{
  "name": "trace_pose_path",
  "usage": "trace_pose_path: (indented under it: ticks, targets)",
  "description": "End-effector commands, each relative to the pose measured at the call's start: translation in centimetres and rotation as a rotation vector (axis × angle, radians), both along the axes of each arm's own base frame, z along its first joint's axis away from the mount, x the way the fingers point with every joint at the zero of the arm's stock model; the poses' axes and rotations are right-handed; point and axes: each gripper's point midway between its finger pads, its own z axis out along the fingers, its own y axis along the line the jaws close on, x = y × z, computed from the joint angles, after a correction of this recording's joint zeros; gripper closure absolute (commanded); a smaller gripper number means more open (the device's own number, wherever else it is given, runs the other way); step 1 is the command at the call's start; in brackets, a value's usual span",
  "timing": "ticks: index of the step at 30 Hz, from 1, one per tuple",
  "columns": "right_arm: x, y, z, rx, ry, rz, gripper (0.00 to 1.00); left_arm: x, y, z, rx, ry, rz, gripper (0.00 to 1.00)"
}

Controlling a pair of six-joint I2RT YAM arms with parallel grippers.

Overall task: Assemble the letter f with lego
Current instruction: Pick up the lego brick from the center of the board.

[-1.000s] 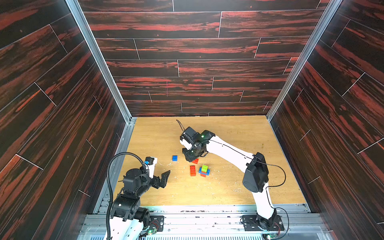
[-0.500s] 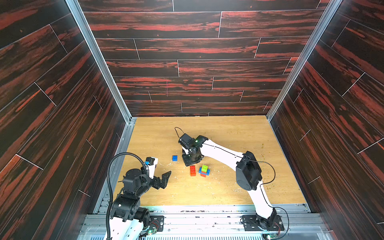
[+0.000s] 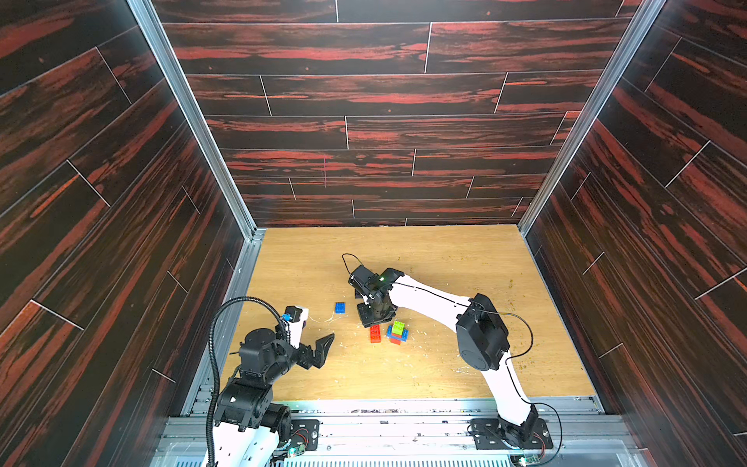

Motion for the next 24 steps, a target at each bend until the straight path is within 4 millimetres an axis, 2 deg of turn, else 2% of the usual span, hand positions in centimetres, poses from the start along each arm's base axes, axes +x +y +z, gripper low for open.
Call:
trace_pose_path:
  ticks: [1, 17, 24]
  targets:
    - [-0.5, -0.4, -1.6, -0.039, 0.02, -0.021, 0.54, -0.3, -0.3, 0.0, -0.006, -0.01, -0.021, 0.0]
    - [-1.3, -1.3, -3.4, -0.06, 0.052, -0.064, 0.53, -0.4, -0.5, 0.1, -0.011, -0.013, -0.029, 0.0]
    - [-1.4, -0.9, -3.8, -0.046, 0.063, -0.061, 0.53, -0.4, -0.5, 0.1, -0.011, -0.013, -0.029, 0.0]
